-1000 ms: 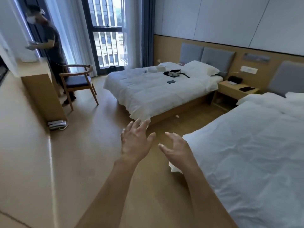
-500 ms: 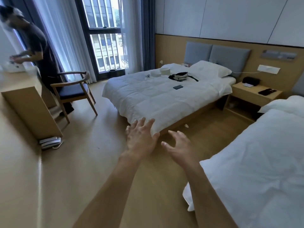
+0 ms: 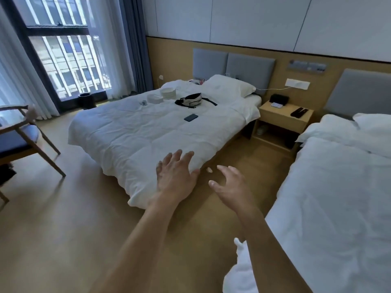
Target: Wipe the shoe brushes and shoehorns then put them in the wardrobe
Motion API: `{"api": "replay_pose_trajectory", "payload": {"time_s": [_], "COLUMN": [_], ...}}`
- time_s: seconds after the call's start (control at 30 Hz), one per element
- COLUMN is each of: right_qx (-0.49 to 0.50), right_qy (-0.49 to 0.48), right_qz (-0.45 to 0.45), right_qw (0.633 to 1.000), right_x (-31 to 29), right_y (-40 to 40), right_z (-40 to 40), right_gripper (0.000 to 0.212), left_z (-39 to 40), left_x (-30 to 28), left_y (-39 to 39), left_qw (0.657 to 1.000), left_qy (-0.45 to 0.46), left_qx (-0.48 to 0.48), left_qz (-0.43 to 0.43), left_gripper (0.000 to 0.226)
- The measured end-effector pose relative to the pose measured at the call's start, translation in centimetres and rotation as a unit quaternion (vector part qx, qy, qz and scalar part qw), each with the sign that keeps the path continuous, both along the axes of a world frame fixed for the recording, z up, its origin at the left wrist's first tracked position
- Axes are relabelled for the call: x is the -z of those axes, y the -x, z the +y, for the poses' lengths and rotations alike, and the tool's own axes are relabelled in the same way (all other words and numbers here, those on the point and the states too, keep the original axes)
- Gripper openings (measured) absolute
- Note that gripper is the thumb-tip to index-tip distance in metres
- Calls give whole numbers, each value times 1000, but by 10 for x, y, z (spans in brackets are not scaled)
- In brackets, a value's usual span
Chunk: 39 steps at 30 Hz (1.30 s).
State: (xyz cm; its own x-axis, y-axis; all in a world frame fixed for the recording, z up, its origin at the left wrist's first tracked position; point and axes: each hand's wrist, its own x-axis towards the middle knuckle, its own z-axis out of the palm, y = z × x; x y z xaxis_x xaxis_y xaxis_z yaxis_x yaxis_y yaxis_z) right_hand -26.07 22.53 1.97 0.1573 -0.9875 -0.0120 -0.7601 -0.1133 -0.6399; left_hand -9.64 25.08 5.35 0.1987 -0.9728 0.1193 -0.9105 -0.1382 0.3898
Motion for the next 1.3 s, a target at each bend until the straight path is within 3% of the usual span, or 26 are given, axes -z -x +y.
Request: {"api": "replay_pose_trajectory", "payload": {"time_s": [0.47, 0.67, 1.0, 1.3], "right_qx": [219, 279, 305, 312], "right_qy": [9, -1, -14, 10], "right_qz": [21, 28, -4, -10], "right_qw": [975, 960, 952, 950], "right_x": [-13, -21, 4, -18], "right_y": [-5, 14, 80, 184], "right_z": [-246, -323, -488, -684], "right_gripper": [63, 63, 63, 62], "left_z": [-319, -427, -599, -791], "left_x": [-18, -12, 15, 2], "left_y": [-6, 14, 87, 190], "left_qw": [975, 962, 953, 956], "left_qy": [35, 4, -8, 2], "left_qx": [219, 273, 304, 292], "left_qz": [0, 15, 3, -20], "left_gripper": [55, 55, 55, 55]}}
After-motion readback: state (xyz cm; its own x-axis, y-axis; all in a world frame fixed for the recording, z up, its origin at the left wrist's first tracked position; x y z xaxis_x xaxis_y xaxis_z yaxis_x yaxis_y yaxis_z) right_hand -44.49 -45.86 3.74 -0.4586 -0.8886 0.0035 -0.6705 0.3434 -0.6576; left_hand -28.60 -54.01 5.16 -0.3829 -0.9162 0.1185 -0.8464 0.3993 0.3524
